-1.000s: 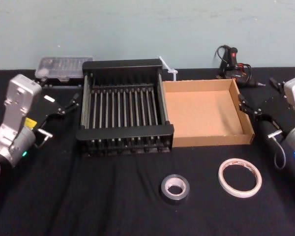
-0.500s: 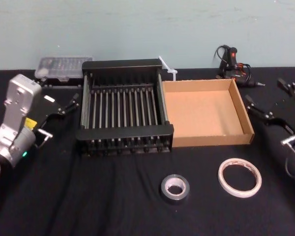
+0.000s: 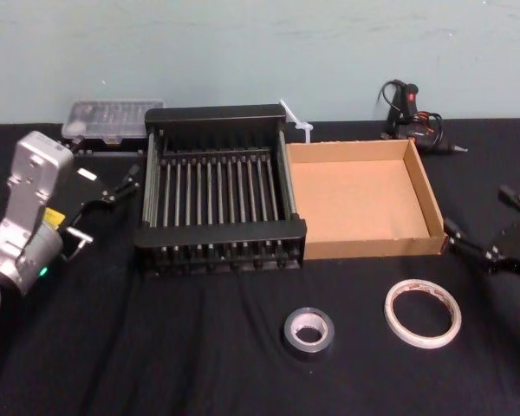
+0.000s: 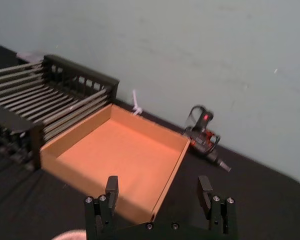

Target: Pick up the white tape and place it into the black box , Pick up the silver tape and place it into the brown box.

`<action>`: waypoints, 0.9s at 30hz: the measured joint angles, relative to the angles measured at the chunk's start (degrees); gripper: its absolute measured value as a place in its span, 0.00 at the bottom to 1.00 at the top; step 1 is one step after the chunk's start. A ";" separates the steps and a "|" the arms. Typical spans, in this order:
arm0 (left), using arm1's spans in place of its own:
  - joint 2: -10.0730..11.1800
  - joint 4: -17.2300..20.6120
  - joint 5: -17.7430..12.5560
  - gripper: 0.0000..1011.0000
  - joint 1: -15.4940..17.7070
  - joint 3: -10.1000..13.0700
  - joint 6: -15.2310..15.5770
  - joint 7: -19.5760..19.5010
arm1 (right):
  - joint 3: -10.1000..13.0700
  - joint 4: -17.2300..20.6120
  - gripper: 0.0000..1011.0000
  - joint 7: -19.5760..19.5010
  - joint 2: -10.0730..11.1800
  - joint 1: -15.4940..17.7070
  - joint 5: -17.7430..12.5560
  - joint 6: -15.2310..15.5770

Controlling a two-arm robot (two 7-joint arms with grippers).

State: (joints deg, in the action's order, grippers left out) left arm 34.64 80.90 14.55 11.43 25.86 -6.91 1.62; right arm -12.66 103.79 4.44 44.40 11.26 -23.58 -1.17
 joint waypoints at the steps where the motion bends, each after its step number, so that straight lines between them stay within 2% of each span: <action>1: 0.00 0.00 0.00 0.99 0.00 0.00 0.00 0.00 | 0.29 0.44 0.99 0.14 0.22 0.72 -0.30 0.38; 6: 0.00 0.00 0.00 0.99 0.00 0.00 0.00 0.00 | 1.66 2.24 0.99 1.29 0.90 3.93 -2.05 2.88; 10: 0.00 0.00 0.00 0.99 0.00 0.00 0.00 0.00 | 1.91 2.37 0.99 2.05 0.88 4.87 -2.66 4.63; 17: 0.00 0.00 0.00 0.99 0.00 0.00 0.00 0.00 | 1.55 1.01 0.99 3.82 -0.17 4.66 -2.95 7.43; 27: 0.00 0.00 0.00 0.99 0.00 0.00 0.00 0.00 | 1.18 -1.18 0.99 6.15 -1.90 3.50 -3.43 9.90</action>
State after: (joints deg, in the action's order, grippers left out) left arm 34.65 80.90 14.55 11.44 25.86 -6.91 1.62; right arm -11.47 102.61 10.59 42.50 14.76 -27.01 8.72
